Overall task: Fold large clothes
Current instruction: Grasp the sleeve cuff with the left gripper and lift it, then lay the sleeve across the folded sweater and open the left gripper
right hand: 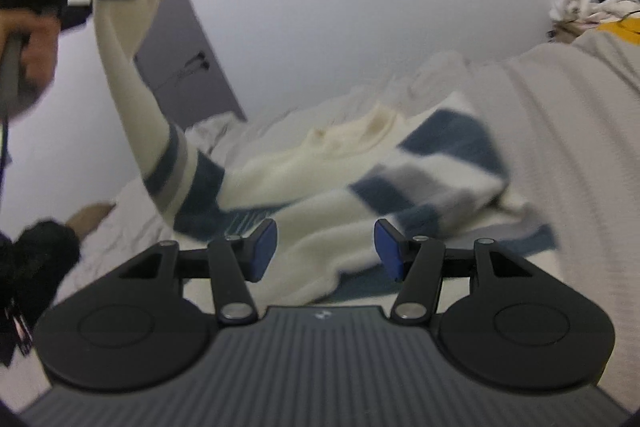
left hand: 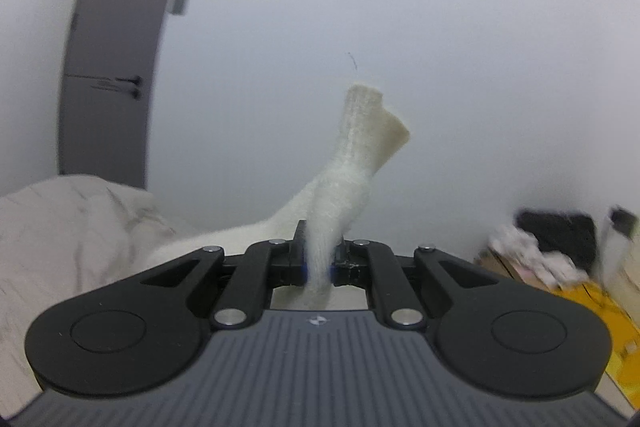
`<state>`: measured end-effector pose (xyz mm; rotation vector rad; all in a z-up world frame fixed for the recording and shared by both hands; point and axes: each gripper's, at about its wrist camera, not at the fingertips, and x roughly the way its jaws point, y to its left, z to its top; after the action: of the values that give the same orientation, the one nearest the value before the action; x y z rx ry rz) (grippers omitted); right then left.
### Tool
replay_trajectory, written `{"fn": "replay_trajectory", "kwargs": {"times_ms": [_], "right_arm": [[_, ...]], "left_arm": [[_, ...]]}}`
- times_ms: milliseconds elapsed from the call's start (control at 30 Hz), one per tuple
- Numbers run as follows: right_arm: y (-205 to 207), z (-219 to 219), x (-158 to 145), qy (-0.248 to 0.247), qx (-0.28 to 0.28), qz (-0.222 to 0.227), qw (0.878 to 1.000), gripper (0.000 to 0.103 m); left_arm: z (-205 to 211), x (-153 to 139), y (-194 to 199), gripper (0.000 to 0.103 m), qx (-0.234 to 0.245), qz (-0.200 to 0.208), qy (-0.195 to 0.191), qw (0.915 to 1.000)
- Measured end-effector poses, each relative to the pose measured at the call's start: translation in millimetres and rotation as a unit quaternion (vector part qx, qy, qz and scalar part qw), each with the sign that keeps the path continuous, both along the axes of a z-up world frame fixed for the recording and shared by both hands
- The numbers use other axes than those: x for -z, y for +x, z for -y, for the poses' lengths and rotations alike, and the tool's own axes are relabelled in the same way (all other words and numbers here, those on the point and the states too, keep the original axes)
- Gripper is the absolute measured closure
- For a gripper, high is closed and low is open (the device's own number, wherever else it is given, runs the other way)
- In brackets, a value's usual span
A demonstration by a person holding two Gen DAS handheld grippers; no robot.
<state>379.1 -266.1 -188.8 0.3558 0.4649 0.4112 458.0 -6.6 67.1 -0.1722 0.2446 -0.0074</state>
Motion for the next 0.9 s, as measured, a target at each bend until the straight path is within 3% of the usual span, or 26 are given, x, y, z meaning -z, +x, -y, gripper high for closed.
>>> {"fn": "replay_trajectory", "kwargs": {"times_ms": [167,300,467,600,733,767,833,900], "right_arm": [[-11.7,29.9,-9.5,0.037,0.03,0.008,0.999,0.045],[-19.2,47.4,-12.1,0.048,0.046,0.014,0.998,0.045],[-20.7,63.1,-9.1,0.064,0.063,0.01,0.996,0.045],[-14.6,68.9,-1.5,0.073,0.073,-0.001,0.995,0.045],[-11.5,69.8,1.1,0.074,0.08,-0.001,0.994,0.045],[-11.8,69.3,1.7,0.072,0.08,0.001,0.994,0.045],[-10.0,66.5,1.8,0.066,0.082,0.003,0.994,0.045],[-11.6,65.6,0.9,0.063,0.085,0.01,0.994,0.045]], "left_arm": [[57.5,58.2,-25.9,0.093,0.035,-0.029,-0.026,0.9986],[99.9,126.3,-44.5,0.093,0.058,-0.075,-0.032,0.9949],[121.5,197.1,-64.3,0.093,0.078,-0.117,-0.051,0.9888],[124.8,234.6,-69.9,0.092,0.086,-0.157,-0.057,0.9822],[129.3,245.8,-60.7,0.091,0.105,-0.178,-0.048,0.9772],[128.3,249.1,-62.3,0.089,0.11,-0.181,-0.051,0.9759],[121.0,250.4,-68.9,0.06,0.125,-0.194,-0.063,0.9709],[116.8,251.1,-72.4,0.048,0.153,-0.211,-0.075,0.9624]]}}
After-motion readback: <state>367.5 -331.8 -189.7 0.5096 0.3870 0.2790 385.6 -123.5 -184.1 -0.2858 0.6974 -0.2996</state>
